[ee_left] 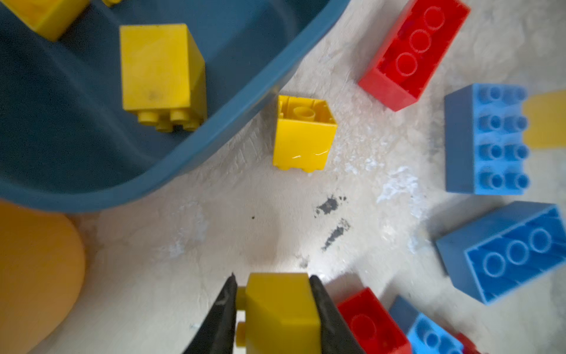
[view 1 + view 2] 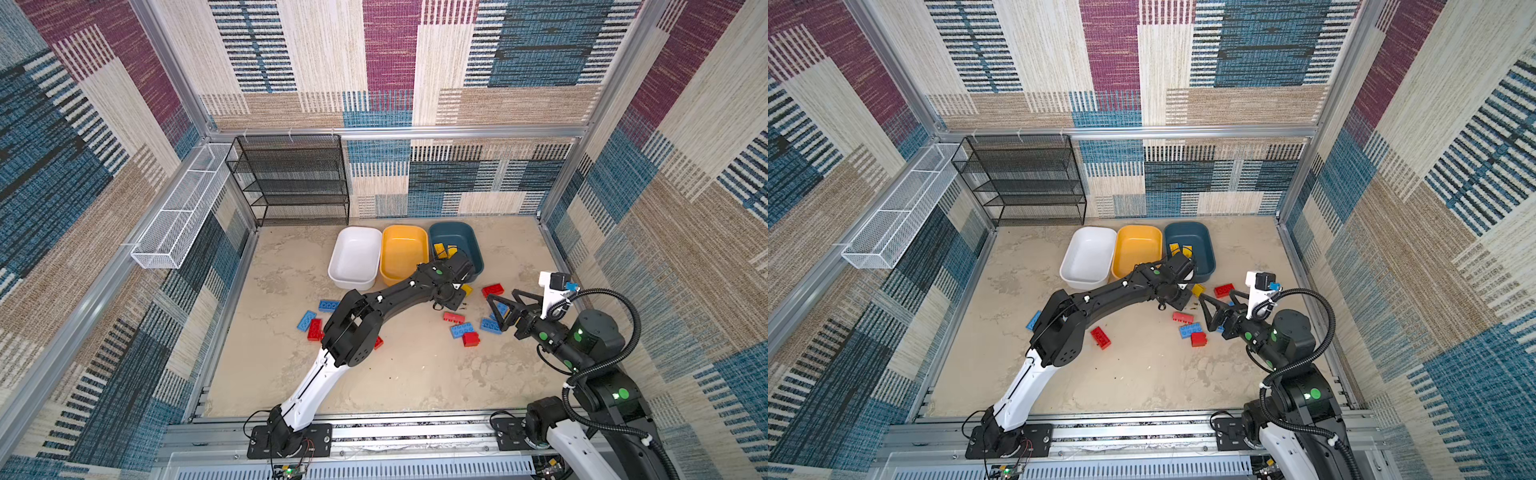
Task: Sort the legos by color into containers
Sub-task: 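Close the left gripper on a yellow brick beside the teal tub, then lift the yellow brick into the teal tub and open the left gripper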
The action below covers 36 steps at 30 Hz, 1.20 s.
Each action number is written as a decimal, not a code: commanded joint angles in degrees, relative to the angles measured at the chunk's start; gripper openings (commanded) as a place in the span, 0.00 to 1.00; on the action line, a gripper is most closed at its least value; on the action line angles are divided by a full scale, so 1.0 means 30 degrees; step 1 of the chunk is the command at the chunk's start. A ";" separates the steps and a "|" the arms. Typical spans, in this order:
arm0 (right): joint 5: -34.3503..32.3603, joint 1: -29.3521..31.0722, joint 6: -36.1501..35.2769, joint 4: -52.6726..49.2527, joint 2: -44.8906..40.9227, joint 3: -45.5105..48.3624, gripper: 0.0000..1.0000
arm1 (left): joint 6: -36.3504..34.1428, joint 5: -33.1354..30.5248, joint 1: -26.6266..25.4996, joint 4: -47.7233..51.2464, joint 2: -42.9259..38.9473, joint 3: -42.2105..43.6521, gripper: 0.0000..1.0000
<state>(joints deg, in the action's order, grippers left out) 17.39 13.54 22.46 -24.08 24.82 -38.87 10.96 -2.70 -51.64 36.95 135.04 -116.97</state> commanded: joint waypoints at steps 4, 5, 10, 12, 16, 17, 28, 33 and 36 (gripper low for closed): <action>-0.0141 0.0028 0.0428 0.1377 0.0022 0.0813 1.00 | -0.0170 0.0561 0.0323 -0.0504 -0.1477 0.0144 0.34; -0.0142 0.0023 0.0422 0.1458 0.0019 0.0872 1.00 | -0.0193 0.0732 0.0445 -0.0396 -0.1408 -0.0171 0.34; 0.0012 0.0024 0.0532 0.2170 0.0631 0.1406 1.00 | -0.0627 0.1168 0.1109 0.0471 0.0000 -0.3177 0.34; 0.0179 0.0028 0.0704 0.2498 0.0864 0.1757 1.00 | -0.0651 0.1353 0.1460 0.1163 0.1279 -0.5241 0.34; 0.0532 0.0028 0.0991 0.3084 0.1249 0.2505 1.00 | -0.0071 0.2135 0.2301 0.1953 0.3743 -0.8948 0.34; 0.0549 0.0020 0.1034 0.3171 0.1291 0.2614 1.00 | 0.0021 0.2293 0.2478 0.1821 0.4117 -0.9381 0.34; 0.0122 0.0028 0.0886 0.2661 0.1420 0.2651 1.00 | 0.0712 0.3146 0.3681 0.0351 0.5098 -1.0346 0.38; 0.0269 0.0027 0.1296 0.2718 0.1721 0.2744 1.00 | 0.0945 0.3731 0.3677 -0.0180 0.5133 -1.0332 0.40; 0.0081 0.0028 0.1587 0.2527 0.1689 0.2713 1.00 | 0.1034 0.3884 0.3661 -0.0161 0.5112 -1.0340 0.53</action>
<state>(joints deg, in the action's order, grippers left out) 18.22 13.54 25.74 -17.47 29.98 -30.65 12.95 7.64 -40.62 38.09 150.41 -147.33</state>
